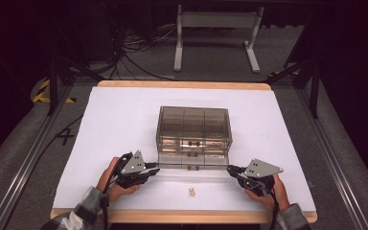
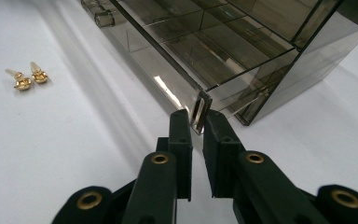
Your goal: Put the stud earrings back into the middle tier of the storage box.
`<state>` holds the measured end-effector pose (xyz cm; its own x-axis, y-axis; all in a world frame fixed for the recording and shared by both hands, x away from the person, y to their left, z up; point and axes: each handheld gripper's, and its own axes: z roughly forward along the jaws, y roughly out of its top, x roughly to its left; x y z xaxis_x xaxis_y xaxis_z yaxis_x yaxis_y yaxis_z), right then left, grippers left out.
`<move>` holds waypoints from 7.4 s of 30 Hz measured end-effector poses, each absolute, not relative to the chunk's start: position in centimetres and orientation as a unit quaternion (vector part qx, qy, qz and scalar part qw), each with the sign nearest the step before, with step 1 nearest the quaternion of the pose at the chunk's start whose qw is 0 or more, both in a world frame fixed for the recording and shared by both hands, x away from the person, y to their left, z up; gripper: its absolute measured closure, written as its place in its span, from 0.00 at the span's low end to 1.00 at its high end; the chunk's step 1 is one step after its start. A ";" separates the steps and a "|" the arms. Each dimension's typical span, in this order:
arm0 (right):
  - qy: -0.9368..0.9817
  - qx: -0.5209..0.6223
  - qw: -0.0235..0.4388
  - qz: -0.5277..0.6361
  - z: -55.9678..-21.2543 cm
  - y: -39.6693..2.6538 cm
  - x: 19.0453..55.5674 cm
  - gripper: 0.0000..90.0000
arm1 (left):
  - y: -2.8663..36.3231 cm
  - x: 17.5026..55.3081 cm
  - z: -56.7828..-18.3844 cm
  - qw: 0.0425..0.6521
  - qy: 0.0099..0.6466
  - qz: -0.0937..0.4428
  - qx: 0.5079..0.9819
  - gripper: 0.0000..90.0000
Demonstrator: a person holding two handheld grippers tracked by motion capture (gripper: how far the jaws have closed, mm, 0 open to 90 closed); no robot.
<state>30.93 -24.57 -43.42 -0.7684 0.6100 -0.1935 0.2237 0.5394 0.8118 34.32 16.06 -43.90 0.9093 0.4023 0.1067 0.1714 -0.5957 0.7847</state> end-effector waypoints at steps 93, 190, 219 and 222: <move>0.901 0.117 0.118 0.401 -45.2 -14.1 28.9 0.96 | 19.5 31.1 -45.7 0.469 0.218 0.154 0.842 0.21; 0.876 0.187 0.182 0.407 -38.6 -13.8 34.6 0.96 | 19.2 31.1 -45.7 0.469 0.201 0.154 0.846 0.21; 0.873 0.194 0.185 0.407 -39.0 -13.8 34.7 0.93 | 19.2 31.1 -45.7 0.468 0.197 0.154 0.848 0.21; 0.872 0.196 0.188 0.408 -39.0 -13.9 34.7 0.91 | 19.2 31.1 -45.7 0.468 0.197 0.154 0.848 0.21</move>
<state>34.67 -13.85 -39.00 -0.8529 0.4944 -0.1675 0.1887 0.5911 0.7842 31.13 19.23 -45.67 0.8748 0.4784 0.0768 0.1903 -0.4850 0.8536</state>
